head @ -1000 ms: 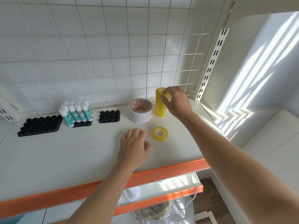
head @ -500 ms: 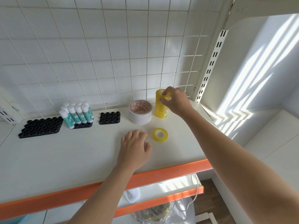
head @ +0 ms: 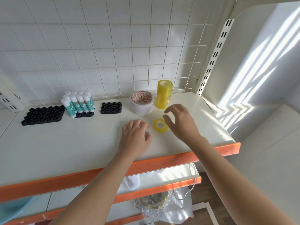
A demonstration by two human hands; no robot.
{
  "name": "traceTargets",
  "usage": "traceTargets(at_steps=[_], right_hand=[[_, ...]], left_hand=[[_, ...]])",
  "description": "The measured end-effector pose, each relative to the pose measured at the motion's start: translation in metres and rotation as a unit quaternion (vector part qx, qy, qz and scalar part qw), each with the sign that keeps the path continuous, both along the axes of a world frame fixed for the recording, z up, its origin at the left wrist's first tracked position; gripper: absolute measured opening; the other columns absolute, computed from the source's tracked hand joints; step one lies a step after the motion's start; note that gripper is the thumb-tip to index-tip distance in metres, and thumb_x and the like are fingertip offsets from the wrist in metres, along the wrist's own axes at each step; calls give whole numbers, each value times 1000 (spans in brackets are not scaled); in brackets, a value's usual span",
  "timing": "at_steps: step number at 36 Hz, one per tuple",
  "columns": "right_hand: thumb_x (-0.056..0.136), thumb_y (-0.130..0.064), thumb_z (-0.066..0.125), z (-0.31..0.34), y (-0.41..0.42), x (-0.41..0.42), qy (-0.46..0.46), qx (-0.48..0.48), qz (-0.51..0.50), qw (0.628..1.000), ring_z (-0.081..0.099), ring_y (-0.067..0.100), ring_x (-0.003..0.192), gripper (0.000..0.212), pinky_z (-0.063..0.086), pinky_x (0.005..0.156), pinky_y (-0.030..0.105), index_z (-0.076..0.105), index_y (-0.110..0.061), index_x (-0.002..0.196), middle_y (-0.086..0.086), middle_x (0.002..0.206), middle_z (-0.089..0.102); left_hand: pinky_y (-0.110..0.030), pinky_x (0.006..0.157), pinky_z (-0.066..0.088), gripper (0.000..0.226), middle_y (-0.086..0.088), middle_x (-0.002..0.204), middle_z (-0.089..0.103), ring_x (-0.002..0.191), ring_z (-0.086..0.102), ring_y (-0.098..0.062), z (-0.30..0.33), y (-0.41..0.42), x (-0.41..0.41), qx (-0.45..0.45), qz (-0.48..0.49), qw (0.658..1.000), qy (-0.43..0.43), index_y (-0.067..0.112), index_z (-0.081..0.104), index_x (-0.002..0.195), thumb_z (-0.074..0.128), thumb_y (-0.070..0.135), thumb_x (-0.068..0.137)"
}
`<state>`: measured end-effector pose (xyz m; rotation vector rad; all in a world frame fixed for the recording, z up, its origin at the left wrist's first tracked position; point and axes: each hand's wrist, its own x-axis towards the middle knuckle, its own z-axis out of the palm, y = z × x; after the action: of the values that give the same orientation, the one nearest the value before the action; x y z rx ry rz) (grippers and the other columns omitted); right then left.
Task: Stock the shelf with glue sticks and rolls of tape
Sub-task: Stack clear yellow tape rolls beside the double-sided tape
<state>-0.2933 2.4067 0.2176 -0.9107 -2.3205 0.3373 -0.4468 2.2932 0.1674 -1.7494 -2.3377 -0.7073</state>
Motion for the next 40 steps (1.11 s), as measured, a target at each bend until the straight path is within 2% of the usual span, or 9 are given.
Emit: traceTargets(at_steps=[5,10,18,24,29,33,40], right_hand=[[85,-38,62,-25,-12,7,-48,-69,25,996,57,33,105,31,50,85,49,64,-16,106,7,110,60],[80,-30,72,-32,-14,12,-66,-65,24,995,56,36,107,36,47,91,49,65,-15,112,9,115,59],[85,-31,66,-28,-11,5,-103,-37,-11,994,52,32,110,23,44,90,41,70,-21,106,3,115,62],[84,-26,71,-18,-4,8,-29,-22,4,999,56,30,102,21,50,81,45,67,-16,102,6,107,60],[83,-27,70,2,2,8,42,27,-3,999,60,27,97,22,53,74,41,67,-15,101,5,103,60],[83,-35,62,24,12,2,109,58,-23,992,61,25,91,26,52,71,35,65,-15,100,5,101,58],[86,-31,67,59,45,-23,104,56,-73,990,59,27,98,23,44,69,29,65,-16,103,6,107,58]], left_hand=[[-37,80,40,40,3,102,62,96,56,-25,0,0,0,3,-4,1000,0,21,65,99,36,39,77],[-37,80,41,40,2,101,62,95,56,-25,-1,1,-1,2,-4,1000,-1,21,66,100,37,38,77],[-38,80,42,41,2,101,63,95,56,-26,0,0,-1,5,-5,1000,0,21,66,101,36,38,78],[-38,81,42,38,2,103,63,96,57,-25,-1,1,-2,4,-4,1000,1,21,66,101,40,36,78],[-39,82,42,39,3,103,63,96,57,-25,-2,1,-2,9,-3,1000,-1,21,66,100,38,37,77],[-39,83,42,40,3,103,63,97,57,-25,-1,2,-1,6,-3,1000,-4,22,66,101,37,38,78],[-39,84,42,37,5,102,62,96,56,-23,-4,1,-2,5,-1,1000,-4,24,65,100,39,38,78]])
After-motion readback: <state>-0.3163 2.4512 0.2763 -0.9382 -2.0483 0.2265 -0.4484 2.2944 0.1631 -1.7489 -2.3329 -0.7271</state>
